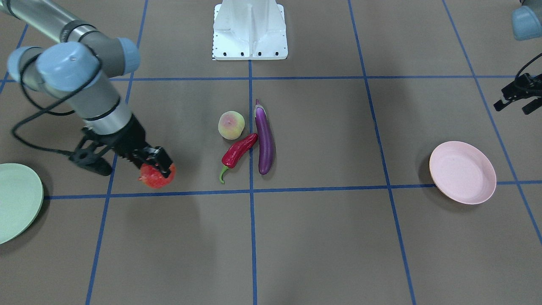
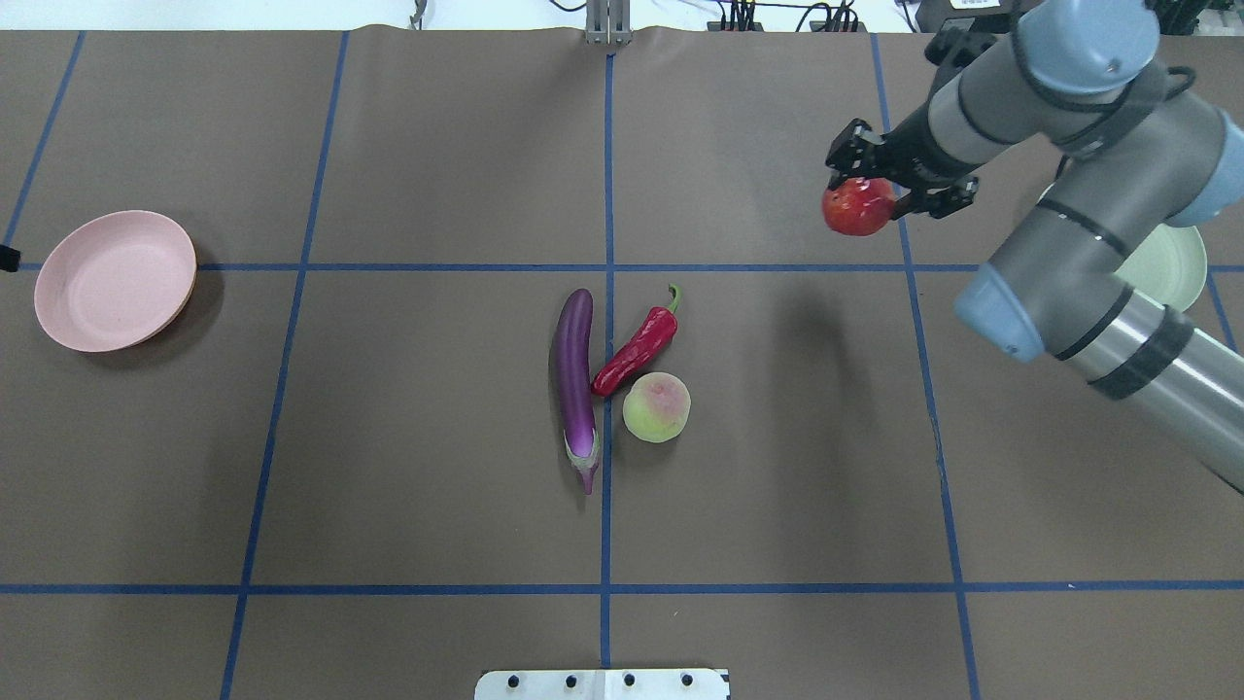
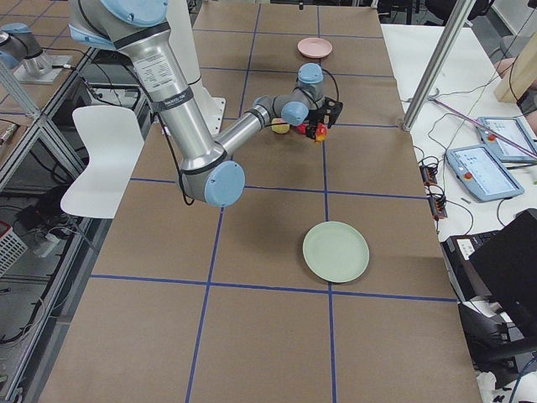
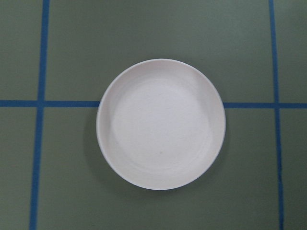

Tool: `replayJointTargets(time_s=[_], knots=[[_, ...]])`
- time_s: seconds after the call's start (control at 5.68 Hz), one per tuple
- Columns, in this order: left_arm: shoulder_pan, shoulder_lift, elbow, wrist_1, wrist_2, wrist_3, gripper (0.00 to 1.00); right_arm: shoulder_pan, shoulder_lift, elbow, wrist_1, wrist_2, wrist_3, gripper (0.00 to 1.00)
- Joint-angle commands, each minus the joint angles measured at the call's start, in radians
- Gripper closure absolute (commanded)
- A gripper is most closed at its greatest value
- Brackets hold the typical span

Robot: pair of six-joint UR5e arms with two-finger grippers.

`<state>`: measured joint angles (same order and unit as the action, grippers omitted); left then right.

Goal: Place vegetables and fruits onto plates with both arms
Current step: 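Carry pomegranate to green plate with right gripper while left arm reaches out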

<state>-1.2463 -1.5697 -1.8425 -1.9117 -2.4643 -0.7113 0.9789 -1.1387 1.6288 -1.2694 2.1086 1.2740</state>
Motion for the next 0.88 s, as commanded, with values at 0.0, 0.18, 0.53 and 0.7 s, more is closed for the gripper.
replayJointTargets(time_s=[0.0, 0.18, 0.53, 0.7], knots=[[0.167, -0.155, -0.011, 0.002, 0.066, -0.281, 0.0, 0.156, -0.09, -0.052, -0.03, 0.053, -0.337, 1.0], [0.282, -0.243, -0.003, 0.006, 0.158, -0.409, 0.0, 0.214, -0.113, -0.132, -0.027, 0.06, -0.476, 1.0], [0.454, -0.392, 0.063, 0.016, 0.344, -0.51, 0.0, 0.276, -0.145, -0.258, -0.022, 0.096, -0.701, 1.0], [0.508, -0.489, 0.142, 0.025, 0.378, -0.51, 0.0, 0.28, -0.157, -0.301, -0.022, 0.093, -0.755, 0.83]])
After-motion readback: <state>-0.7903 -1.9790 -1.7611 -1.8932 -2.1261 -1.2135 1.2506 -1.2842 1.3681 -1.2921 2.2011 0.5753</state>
